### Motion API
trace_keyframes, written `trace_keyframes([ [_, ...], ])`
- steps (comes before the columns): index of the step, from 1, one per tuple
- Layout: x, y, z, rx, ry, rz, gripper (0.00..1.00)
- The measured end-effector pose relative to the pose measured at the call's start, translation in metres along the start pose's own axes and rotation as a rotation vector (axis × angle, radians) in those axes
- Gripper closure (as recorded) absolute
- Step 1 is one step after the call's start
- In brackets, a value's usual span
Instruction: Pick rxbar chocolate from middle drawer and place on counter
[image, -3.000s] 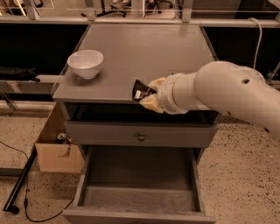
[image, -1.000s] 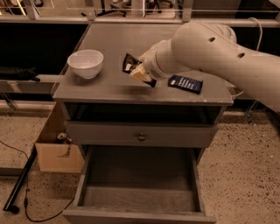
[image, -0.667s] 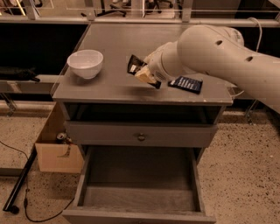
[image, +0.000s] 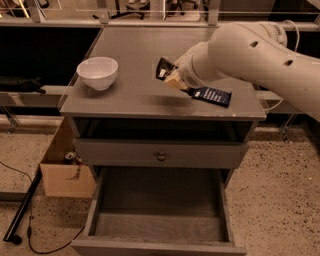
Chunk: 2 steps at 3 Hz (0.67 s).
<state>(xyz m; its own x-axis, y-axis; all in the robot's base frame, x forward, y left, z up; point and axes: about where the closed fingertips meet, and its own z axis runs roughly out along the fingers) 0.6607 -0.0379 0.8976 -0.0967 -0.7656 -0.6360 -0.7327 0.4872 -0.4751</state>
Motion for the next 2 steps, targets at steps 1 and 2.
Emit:
trace_keyframes([
  [1, -0.0008, 0.0013, 0.0047, -0.005, 0.007, -0.013, 1.0],
  [2, -0.0008, 0.0013, 0.0047, -0.005, 0.007, -0.013, 1.0],
])
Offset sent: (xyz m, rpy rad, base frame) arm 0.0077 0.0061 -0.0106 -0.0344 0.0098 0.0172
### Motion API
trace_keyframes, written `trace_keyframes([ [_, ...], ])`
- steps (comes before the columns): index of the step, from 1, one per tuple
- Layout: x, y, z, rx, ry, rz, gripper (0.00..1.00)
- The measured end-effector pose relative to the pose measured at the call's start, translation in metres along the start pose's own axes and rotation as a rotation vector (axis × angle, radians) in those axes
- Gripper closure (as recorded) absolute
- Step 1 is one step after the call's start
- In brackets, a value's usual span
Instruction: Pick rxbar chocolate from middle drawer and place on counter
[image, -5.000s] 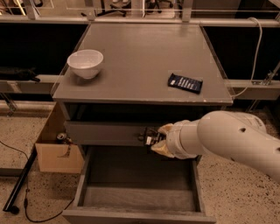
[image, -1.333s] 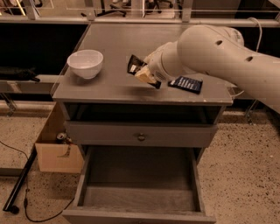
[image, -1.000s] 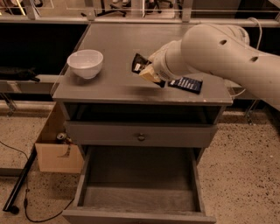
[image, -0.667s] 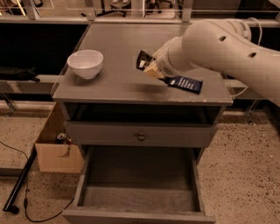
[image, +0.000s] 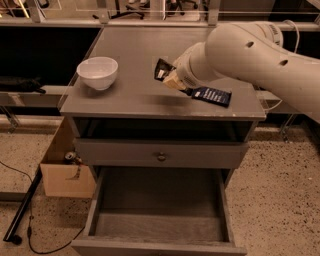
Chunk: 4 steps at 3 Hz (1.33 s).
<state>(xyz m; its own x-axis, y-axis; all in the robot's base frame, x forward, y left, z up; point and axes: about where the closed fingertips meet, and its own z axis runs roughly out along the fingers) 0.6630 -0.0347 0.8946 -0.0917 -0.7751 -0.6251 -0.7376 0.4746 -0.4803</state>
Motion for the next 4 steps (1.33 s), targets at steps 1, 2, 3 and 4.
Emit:
trace_keyframes([
  [1, 0.0, 0.0, 0.0, 0.0, 0.0, 0.0, 0.77],
  [2, 0.0, 0.0, 0.0, 0.0, 0.0, 0.0, 0.53],
  [3, -0.0001, 0.0, 0.0, 0.0, 0.0, 0.0, 0.22],
  [4, -0.0002, 0.0001, -0.0001, 0.0, 0.0, 0.0, 0.0],
])
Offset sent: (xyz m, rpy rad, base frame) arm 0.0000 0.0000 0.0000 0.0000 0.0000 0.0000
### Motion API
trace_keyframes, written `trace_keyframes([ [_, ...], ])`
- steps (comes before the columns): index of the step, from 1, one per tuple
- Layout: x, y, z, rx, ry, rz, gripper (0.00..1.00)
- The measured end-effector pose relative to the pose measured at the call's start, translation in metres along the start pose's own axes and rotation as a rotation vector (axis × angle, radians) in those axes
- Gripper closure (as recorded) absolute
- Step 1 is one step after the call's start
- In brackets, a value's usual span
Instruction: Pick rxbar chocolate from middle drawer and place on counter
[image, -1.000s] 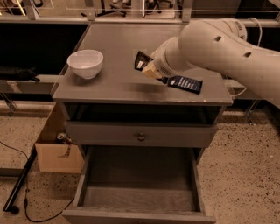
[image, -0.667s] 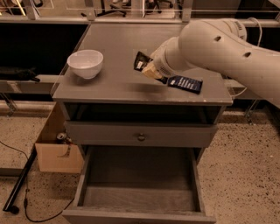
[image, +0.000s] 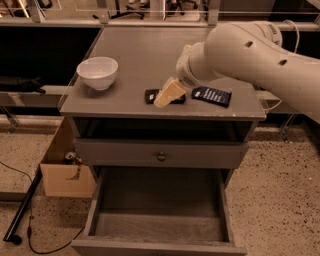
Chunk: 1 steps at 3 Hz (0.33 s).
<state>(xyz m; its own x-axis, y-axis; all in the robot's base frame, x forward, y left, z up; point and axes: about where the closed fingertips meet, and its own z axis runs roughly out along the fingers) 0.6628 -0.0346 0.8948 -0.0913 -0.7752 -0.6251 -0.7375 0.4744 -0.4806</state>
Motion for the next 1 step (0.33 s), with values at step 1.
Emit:
trace_keyframes([
  [1, 0.0, 0.0, 0.0, 0.0, 0.0, 0.0, 0.0],
])
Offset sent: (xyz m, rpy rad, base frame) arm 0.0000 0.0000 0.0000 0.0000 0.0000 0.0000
